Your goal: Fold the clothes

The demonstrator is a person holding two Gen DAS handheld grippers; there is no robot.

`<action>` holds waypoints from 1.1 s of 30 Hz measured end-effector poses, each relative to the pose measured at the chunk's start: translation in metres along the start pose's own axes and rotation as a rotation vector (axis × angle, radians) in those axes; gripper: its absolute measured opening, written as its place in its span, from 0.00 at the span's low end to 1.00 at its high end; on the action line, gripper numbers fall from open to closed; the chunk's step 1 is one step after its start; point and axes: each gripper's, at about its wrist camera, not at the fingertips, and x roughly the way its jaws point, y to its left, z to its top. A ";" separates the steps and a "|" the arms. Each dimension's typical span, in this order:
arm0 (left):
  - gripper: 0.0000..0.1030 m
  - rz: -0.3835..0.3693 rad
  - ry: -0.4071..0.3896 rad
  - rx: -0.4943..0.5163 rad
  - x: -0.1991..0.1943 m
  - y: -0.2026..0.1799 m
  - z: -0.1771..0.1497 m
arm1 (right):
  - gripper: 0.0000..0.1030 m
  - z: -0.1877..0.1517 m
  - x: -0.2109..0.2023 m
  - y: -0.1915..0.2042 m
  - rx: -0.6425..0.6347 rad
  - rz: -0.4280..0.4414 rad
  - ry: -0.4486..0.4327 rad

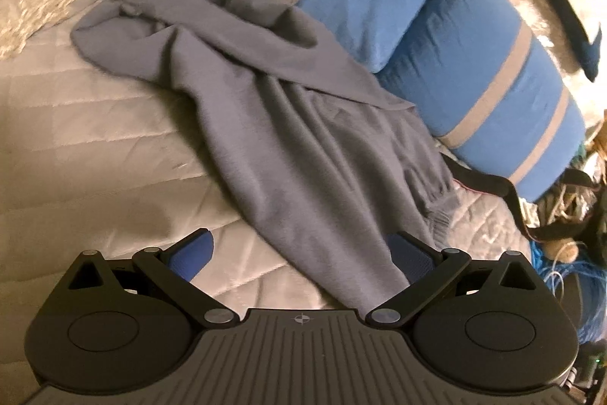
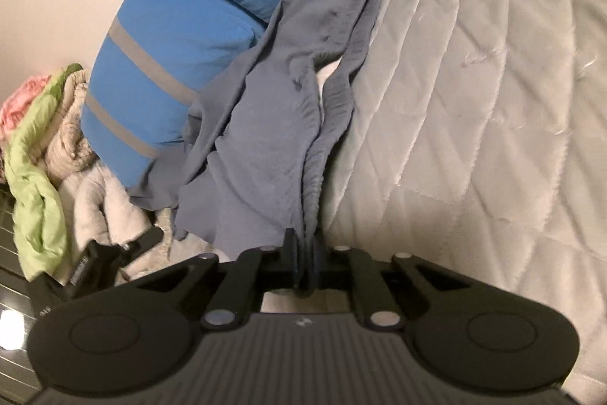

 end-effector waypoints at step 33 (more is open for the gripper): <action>0.98 -0.104 0.108 0.188 0.057 -0.116 0.006 | 0.27 -0.003 -0.004 -0.022 -0.034 0.063 0.078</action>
